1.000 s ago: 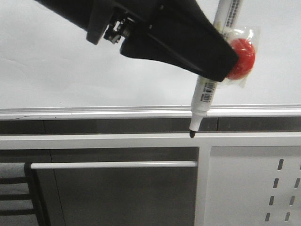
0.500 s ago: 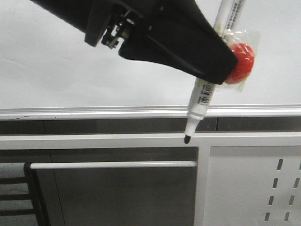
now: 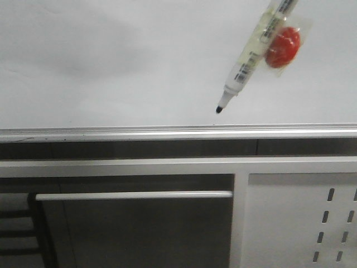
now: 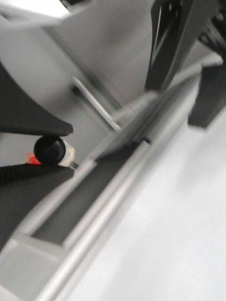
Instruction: Write number 1 on whiteboard
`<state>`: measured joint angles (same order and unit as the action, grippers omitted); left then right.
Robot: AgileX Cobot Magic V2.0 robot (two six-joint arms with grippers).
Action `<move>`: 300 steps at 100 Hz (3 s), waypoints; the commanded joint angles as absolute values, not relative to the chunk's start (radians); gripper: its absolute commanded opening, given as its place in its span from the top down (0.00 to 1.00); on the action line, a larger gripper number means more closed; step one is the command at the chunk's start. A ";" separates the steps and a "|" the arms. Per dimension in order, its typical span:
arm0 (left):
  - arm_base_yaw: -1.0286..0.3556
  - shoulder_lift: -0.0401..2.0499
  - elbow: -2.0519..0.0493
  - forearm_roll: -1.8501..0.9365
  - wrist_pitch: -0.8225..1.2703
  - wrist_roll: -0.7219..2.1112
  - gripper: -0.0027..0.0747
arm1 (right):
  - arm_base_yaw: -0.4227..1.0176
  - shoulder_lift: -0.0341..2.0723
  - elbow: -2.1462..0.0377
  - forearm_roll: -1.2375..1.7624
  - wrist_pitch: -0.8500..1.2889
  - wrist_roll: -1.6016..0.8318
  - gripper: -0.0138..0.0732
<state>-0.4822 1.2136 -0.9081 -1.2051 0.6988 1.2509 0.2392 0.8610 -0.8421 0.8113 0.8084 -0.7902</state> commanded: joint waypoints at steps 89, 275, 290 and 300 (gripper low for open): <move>-0.409 0.981 -0.795 -1.319 0.478 1.242 0.40 | 0.240 0.639 -0.604 1.366 0.421 -1.234 0.90; -0.409 0.981 -0.795 -1.338 0.425 1.244 0.40 | 0.507 0.894 -0.693 1.611 0.213 -1.783 0.89; -0.409 0.981 -0.795 -1.338 0.425 1.244 0.40 | 0.507 0.901 -0.724 1.611 0.208 -1.807 0.89; -0.409 0.981 -0.795 -1.338 0.425 1.246 0.40 | 0.507 0.918 -0.733 1.611 0.197 -1.818 0.89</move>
